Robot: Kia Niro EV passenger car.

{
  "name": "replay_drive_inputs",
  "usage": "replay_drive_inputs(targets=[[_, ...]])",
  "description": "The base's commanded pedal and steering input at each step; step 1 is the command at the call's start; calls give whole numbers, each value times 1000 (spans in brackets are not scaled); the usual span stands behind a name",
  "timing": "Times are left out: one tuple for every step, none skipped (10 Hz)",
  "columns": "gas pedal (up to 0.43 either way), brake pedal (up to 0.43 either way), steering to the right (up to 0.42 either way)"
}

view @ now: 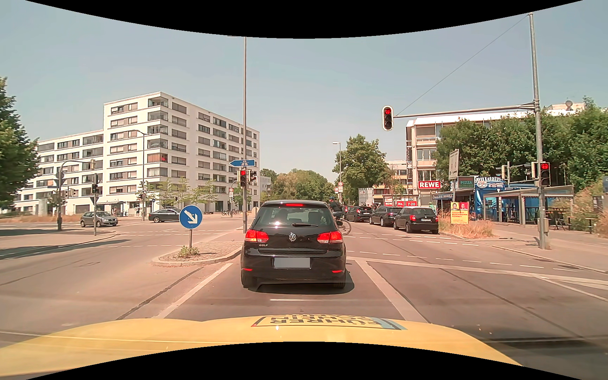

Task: Follow the waypoints while adhering to traffic rules and regulations

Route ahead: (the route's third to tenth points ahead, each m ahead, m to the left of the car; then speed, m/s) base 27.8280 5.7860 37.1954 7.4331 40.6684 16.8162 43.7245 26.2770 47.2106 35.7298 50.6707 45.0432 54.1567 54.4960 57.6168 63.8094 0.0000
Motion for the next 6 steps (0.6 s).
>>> replay_drive_inputs(targets=[[0,201,-3],[0,201,-3],[0,201,-3],[0,201,-4],[0,201,-4],[0,201,-3]])
